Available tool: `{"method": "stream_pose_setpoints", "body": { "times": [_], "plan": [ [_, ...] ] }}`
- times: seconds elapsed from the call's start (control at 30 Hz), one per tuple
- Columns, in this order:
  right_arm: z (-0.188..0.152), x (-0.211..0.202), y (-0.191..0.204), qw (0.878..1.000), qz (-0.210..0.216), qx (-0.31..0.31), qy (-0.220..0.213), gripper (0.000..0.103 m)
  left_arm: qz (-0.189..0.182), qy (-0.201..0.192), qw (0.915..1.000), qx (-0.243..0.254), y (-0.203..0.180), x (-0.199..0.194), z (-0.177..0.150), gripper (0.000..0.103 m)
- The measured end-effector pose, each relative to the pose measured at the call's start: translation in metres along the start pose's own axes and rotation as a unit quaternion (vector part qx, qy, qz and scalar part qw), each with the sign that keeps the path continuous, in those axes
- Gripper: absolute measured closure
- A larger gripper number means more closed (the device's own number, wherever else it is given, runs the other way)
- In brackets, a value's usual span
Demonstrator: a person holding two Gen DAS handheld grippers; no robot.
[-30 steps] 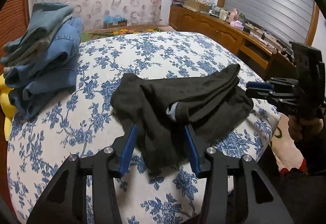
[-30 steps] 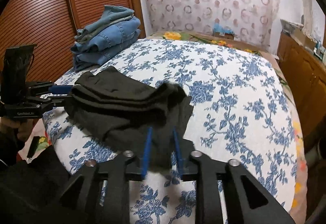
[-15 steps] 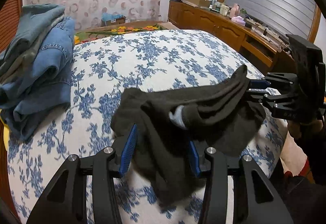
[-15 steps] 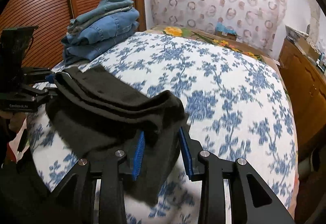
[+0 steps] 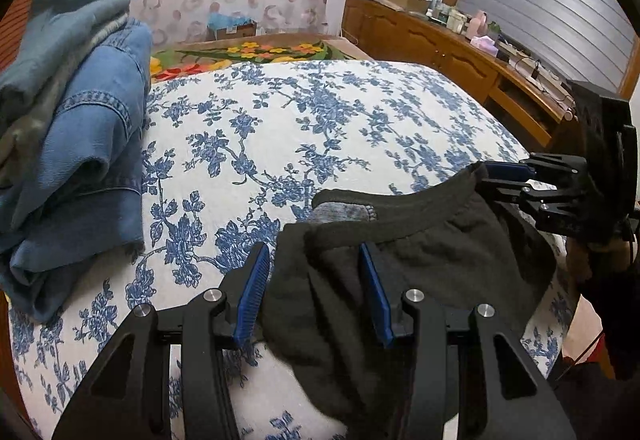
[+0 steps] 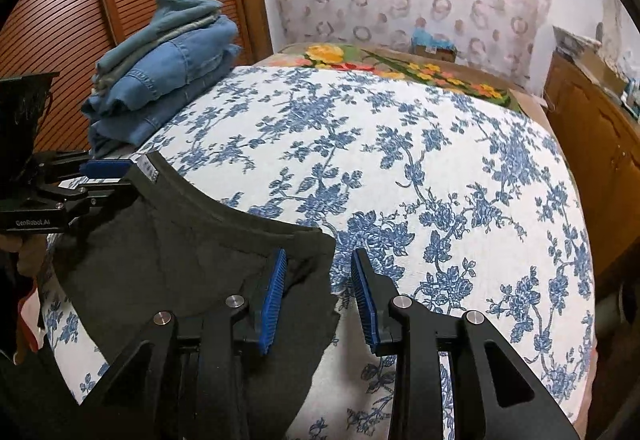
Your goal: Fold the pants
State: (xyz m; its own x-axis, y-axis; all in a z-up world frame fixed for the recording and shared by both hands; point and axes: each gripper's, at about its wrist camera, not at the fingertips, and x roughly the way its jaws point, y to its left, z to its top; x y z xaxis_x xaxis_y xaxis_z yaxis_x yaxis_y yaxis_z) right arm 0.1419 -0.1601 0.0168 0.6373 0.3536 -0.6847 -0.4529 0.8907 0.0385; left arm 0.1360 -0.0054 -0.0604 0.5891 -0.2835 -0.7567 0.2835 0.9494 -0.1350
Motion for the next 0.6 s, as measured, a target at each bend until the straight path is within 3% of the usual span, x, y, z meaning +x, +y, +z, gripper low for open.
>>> {"method": "stream_pose_setpoints", "body": {
  "times": [0.33, 0.6],
  "plan": [
    [0.004, 0.008, -0.003, 1.0, -0.002, 0.016, 0.007, 0.067, -0.007, -0.003, 0.9999, -0.008, 0.005, -0.001, -0.002, 0.055],
    [-0.012, -0.025, 0.004, 1.0, -0.009, 0.023, -0.012, 0.067, -0.012, -0.021, 0.9997, -0.001, -0.01, -0.023, -0.015, 0.055]
  ]
}}
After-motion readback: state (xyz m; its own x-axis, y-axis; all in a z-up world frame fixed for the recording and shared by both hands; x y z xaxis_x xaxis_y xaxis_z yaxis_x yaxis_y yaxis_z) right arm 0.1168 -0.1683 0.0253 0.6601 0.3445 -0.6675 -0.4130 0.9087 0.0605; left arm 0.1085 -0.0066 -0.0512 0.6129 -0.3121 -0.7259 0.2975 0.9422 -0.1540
